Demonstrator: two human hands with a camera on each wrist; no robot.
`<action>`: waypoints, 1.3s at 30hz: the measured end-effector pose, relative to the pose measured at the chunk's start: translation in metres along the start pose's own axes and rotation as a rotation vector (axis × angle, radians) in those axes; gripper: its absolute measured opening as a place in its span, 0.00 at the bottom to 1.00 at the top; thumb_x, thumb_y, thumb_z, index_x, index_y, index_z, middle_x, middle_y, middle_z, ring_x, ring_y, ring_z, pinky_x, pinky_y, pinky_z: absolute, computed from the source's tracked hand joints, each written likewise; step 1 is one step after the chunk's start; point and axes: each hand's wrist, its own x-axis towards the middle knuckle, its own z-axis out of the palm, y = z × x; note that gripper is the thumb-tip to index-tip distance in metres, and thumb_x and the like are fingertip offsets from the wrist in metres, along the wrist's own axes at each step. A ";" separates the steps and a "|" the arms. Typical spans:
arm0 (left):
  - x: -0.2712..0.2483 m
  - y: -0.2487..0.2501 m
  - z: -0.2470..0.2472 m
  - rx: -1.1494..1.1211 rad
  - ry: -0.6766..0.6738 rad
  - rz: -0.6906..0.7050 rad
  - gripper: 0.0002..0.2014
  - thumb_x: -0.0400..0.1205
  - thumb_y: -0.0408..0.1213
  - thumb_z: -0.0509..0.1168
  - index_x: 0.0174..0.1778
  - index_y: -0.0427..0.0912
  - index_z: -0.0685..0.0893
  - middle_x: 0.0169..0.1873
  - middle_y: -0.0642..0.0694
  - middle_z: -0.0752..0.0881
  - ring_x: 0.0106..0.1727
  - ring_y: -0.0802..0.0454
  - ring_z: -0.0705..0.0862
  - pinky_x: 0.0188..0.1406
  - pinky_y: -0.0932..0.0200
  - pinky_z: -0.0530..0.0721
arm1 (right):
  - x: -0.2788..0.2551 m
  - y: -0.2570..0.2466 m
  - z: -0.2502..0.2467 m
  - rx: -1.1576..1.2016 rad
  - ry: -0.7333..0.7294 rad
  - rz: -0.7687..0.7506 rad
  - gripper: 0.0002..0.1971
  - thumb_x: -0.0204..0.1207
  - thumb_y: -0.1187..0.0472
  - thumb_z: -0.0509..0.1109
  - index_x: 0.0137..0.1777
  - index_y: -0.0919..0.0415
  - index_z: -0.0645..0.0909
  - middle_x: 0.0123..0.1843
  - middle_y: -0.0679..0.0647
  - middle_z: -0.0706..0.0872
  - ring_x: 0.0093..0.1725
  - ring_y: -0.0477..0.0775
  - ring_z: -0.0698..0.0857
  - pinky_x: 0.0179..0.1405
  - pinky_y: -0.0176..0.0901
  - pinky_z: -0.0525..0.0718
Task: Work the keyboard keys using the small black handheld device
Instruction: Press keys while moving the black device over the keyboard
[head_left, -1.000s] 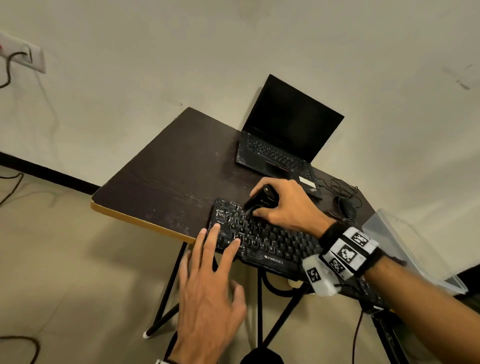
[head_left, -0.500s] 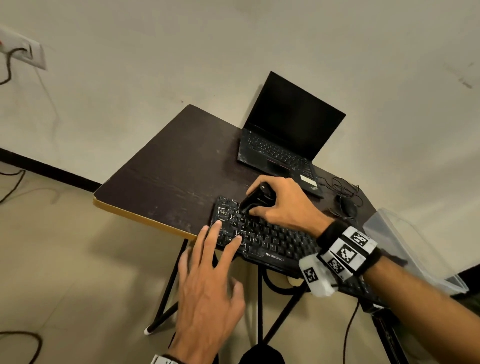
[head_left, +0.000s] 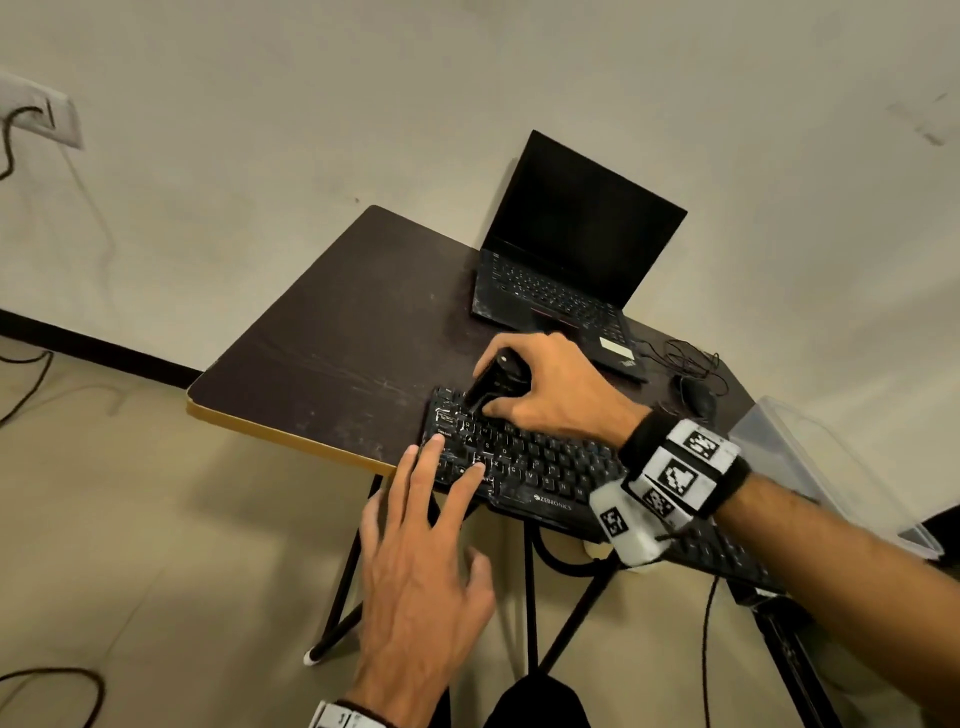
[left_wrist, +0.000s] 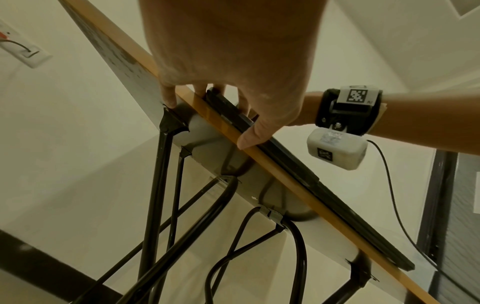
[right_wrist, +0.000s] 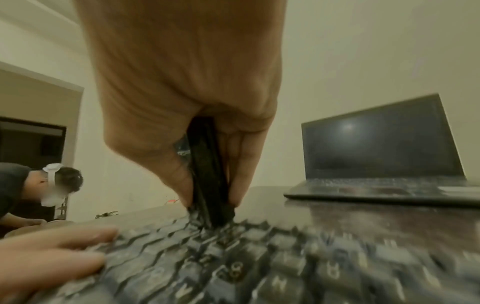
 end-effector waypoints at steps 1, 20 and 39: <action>0.001 0.001 0.001 0.005 0.009 -0.001 0.47 0.66 0.42 0.80 0.85 0.59 0.71 0.94 0.49 0.56 0.94 0.46 0.55 0.82 0.23 0.70 | -0.001 -0.001 0.003 0.014 0.008 -0.014 0.16 0.71 0.58 0.87 0.56 0.48 0.89 0.48 0.44 0.95 0.46 0.44 0.93 0.54 0.48 0.94; 0.001 0.002 0.001 0.014 -0.004 -0.001 0.46 0.68 0.43 0.77 0.85 0.60 0.69 0.94 0.50 0.55 0.95 0.47 0.53 0.83 0.25 0.70 | 0.026 -0.008 0.001 -0.015 0.014 0.031 0.16 0.69 0.55 0.87 0.55 0.46 0.89 0.47 0.43 0.94 0.50 0.49 0.93 0.58 0.53 0.93; 0.001 0.000 -0.001 -0.020 -0.012 -0.021 0.44 0.67 0.41 0.79 0.82 0.60 0.72 0.93 0.50 0.57 0.94 0.47 0.55 0.82 0.24 0.71 | 0.030 -0.017 0.006 -0.058 0.039 0.009 0.14 0.68 0.57 0.85 0.53 0.46 0.90 0.44 0.43 0.94 0.46 0.48 0.93 0.54 0.50 0.92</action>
